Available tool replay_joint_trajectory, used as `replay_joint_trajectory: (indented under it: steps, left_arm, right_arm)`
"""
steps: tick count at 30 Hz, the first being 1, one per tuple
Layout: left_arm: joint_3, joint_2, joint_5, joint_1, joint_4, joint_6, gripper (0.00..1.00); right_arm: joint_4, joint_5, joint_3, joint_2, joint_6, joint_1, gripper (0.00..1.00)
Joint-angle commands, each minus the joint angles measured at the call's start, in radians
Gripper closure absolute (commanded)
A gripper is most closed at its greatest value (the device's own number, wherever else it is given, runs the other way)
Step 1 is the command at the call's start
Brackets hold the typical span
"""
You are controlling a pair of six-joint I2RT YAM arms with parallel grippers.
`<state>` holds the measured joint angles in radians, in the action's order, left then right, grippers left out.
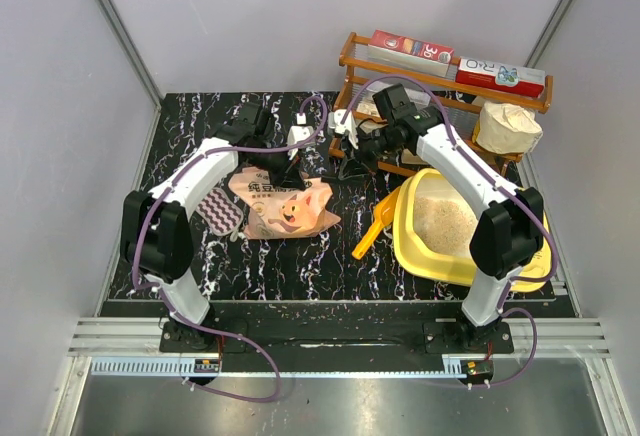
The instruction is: Fill the litter box with clean litter
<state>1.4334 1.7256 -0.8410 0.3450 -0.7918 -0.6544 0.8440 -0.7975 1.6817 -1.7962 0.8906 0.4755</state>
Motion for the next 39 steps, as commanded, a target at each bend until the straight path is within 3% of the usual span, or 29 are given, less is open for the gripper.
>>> replay_joint_trajectory:
  steps: [1,12,15,19,23,32,36,39]
  left_arm:
    - [0.051,0.0,-0.041,-0.003,0.031,0.004,1.0]
    - [0.081,0.006,-0.04,-0.003,0.016,0.002,0.99]
    - [0.094,0.005,-0.032,-0.001,0.016,0.015,0.91]
    - [0.093,-0.009,-0.012,-0.008,-0.007,0.019,0.66]
    - [0.052,-0.064,0.011,-0.04,-0.052,-0.016,0.58]
    - [-0.074,-0.124,0.028,-0.086,-0.003,-0.051,0.57]
    - [-0.067,-0.103,-0.006,-0.09,0.011,-0.05,0.63]
    - [-0.076,-0.11,-0.026,-0.089,0.017,-0.051,0.75]
  right_arm:
    - [0.013,-0.026,0.013,0.009,0.027,0.002,1.0]
    - [0.023,0.003,0.048,-0.031,0.051,0.031,1.0]
    - [0.047,0.003,0.061,-0.038,0.061,0.057,1.0]
    - [0.047,0.047,0.067,-0.026,0.103,0.103,1.0]
    - [0.073,0.107,0.099,-0.031,0.127,0.137,1.0]
    - [0.084,0.158,0.165,0.015,0.085,0.112,1.0]
    - [0.087,0.198,0.136,0.014,0.111,0.086,1.0]
    - [0.084,0.196,0.153,-0.015,0.099,0.074,1.0]
